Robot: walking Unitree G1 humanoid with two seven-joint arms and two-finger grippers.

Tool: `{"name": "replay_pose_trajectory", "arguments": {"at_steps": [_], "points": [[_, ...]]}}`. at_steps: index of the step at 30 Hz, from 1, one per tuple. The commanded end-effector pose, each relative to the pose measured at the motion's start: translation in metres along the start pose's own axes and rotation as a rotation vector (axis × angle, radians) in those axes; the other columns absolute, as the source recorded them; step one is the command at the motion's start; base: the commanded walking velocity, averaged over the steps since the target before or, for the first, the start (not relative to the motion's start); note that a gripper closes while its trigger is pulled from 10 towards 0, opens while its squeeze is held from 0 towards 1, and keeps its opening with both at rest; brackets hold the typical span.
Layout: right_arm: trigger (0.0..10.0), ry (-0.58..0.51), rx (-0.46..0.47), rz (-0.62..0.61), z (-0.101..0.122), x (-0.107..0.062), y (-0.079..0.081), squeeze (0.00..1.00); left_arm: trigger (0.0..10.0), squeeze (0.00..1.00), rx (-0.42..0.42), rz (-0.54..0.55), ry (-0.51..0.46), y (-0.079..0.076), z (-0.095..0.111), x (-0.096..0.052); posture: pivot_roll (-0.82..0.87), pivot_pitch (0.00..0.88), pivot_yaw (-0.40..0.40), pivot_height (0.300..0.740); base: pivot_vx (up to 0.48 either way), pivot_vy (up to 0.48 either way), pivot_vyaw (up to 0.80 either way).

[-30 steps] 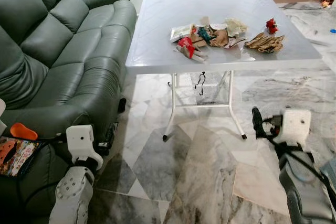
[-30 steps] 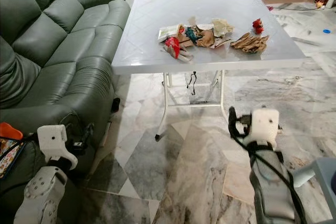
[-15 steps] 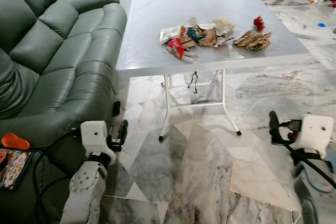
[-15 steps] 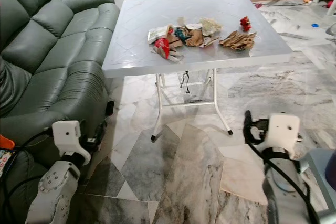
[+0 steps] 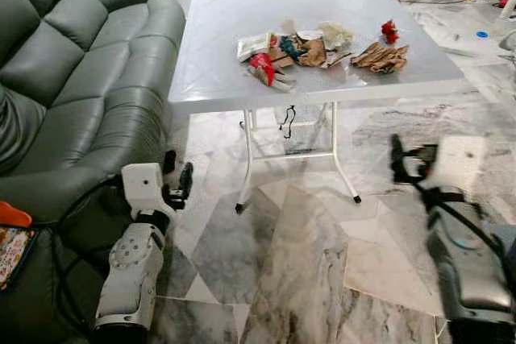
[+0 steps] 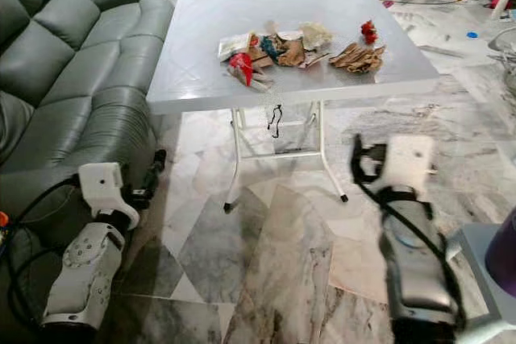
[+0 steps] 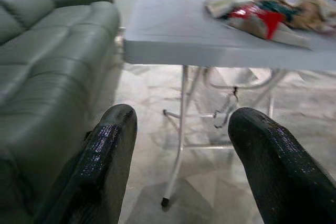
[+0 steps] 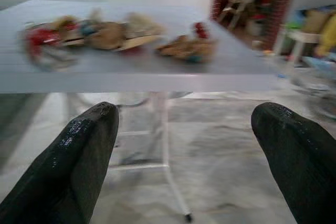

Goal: Picking trash to rubbish bin

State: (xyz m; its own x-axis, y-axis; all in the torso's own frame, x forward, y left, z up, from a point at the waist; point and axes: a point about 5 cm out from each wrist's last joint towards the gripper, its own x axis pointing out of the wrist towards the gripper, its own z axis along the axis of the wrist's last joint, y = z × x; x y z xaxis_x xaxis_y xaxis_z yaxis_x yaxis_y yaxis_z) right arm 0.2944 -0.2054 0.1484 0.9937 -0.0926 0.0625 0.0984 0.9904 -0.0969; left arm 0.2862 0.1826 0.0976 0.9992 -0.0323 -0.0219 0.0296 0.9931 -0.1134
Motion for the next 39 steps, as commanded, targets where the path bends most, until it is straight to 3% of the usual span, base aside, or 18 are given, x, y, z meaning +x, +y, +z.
{"name": "replay_pose_trajectory", "arguments": {"at_steps": [1,7,17,24,29,39], "points": [[10.0,0.017,-0.015,0.017,-0.004,0.004,0.006,0.0,10.0,0.0,-0.005,0.038,0.001,0.006,-0.004,-0.007,-0.05,0.036,0.001,0.74,0.0,0.0,0.0],[10.0,0.016,-0.016,0.036,-0.006,0.013,0.01,0.0,10.0,0.0,0.004,0.063,0.012,0.011,-0.011,-0.01,-0.01,0.027,0.001,0.74,0.0,0.0,0.0],[10.0,-0.014,0.02,-0.015,-0.005,0.026,0.016,0.0,10.0,0.0,0.047,0.024,-0.006,0.014,0.005,0.005,0.01,0.034,0.051,0.74,0.0,0.0,0.0],[10.0,-0.03,0.023,-0.002,-0.003,0.03,0.022,0.0,10.0,0.0,0.026,0.01,-0.015,0.004,0.005,0.012,-0.01,0.028,0.053,0.74,0.0,0.0,0.0],[10.0,-0.027,0.024,0.025,-0.005,0.03,0.025,0.0,10.0,0.0,0.013,-0.063,-0.012,-0.011,0.002,0.013,-0.01,0.039,0.041,0.74,0.0,0.0,0.0],[10.0,-0.07,-0.034,0.092,-0.001,0.03,0.03,0.0,10.0,0.0,0.056,-0.135,-0.03,-0.022,0.006,0.019,-0.02,0.042,0.054,0.74,0.0,0.0,0.0]]}}
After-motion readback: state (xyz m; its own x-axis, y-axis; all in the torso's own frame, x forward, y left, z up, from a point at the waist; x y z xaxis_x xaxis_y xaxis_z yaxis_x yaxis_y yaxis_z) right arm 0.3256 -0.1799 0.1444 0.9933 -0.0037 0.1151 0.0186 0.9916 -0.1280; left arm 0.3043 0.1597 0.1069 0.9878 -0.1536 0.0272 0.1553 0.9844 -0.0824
